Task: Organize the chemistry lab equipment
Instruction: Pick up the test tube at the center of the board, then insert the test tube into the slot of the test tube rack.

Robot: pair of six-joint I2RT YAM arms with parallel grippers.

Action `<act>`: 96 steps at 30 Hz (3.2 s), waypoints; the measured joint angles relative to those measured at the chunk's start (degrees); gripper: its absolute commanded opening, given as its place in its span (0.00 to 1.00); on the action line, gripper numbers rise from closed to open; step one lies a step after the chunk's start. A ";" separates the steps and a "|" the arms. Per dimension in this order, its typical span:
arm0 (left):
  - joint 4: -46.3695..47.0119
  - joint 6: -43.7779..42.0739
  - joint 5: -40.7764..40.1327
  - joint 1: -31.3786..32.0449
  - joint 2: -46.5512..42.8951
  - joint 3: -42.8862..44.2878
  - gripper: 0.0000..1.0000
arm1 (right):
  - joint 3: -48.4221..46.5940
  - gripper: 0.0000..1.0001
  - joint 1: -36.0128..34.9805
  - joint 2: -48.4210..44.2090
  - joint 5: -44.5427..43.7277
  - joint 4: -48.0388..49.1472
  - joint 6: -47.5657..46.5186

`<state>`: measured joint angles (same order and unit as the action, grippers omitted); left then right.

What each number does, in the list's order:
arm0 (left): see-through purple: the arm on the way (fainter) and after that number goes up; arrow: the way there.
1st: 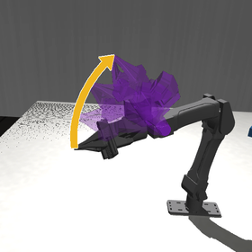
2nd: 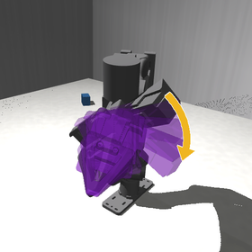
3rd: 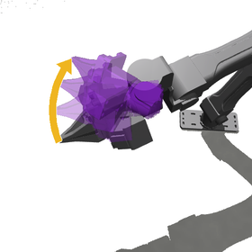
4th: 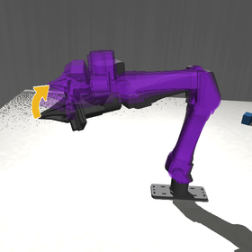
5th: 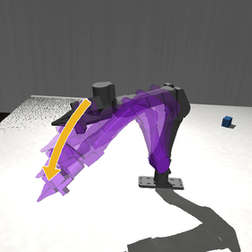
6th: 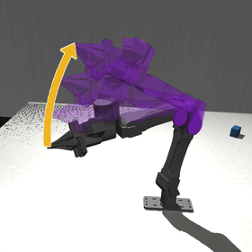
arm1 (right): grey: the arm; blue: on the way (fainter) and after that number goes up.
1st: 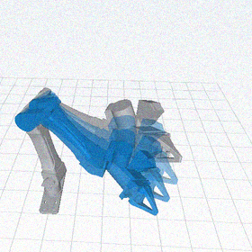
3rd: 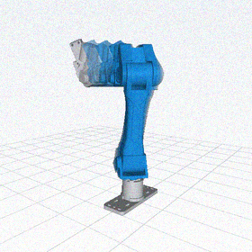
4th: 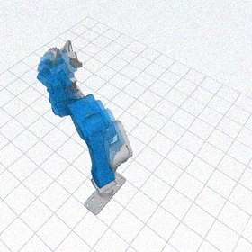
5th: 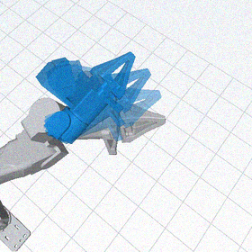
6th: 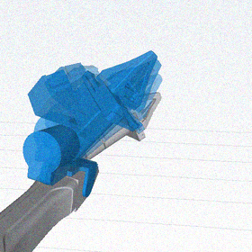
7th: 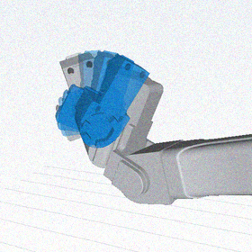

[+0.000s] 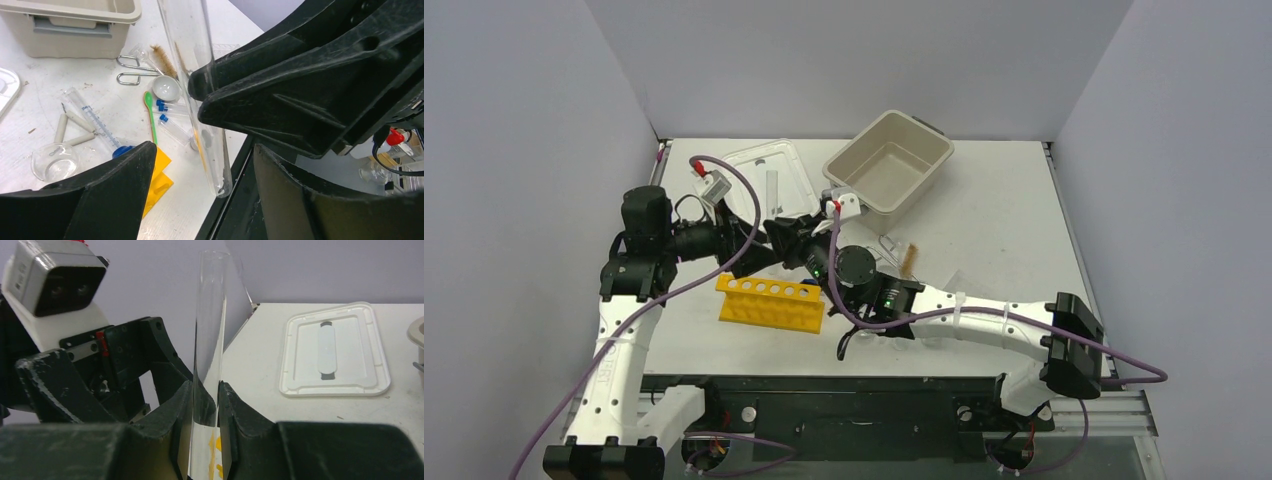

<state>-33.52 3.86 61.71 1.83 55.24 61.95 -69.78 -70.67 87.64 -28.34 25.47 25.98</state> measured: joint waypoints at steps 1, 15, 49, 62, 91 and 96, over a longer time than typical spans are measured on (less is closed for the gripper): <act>0.33 0.02 0.42 0.00 -0.04 -0.22 0.68 | 0.07 0.00 -0.24 0.00 -0.02 0.79 0.02; 2.78 1.14 3.30 -0.42 -2.51 -1.77 0.00 | 0.07 0.00 -2.12 0.00 -1.01 5.44 -0.44; 0.02 -7.76 0.02 -1.18 -3.91 -3.54 0.00 | -39.54 0.72 15.52 9.57 36.89 -51.08 6.27; -2.91 -12.76 -0.57 -1.18 -3.23 -3.48 0.07 | -39.65 0.00 15.15 10.73 39.95 -51.80 8.22; -13.94 -6.67 -27.28 -18.58 9.94 11.06 0.97 | -26.73 0.00 1.66 15.98 13.66 -44.28 -11.04; -13.99 -7.21 -28.81 -19.19 9.94 11.06 0.97 | -25.64 0.00 1.01 16.52 12.07 -38.51 -13.27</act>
<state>-47.51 -3.36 32.91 -17.37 65.19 73.01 -95.42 -69.67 104.16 -16.27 -13.04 12.71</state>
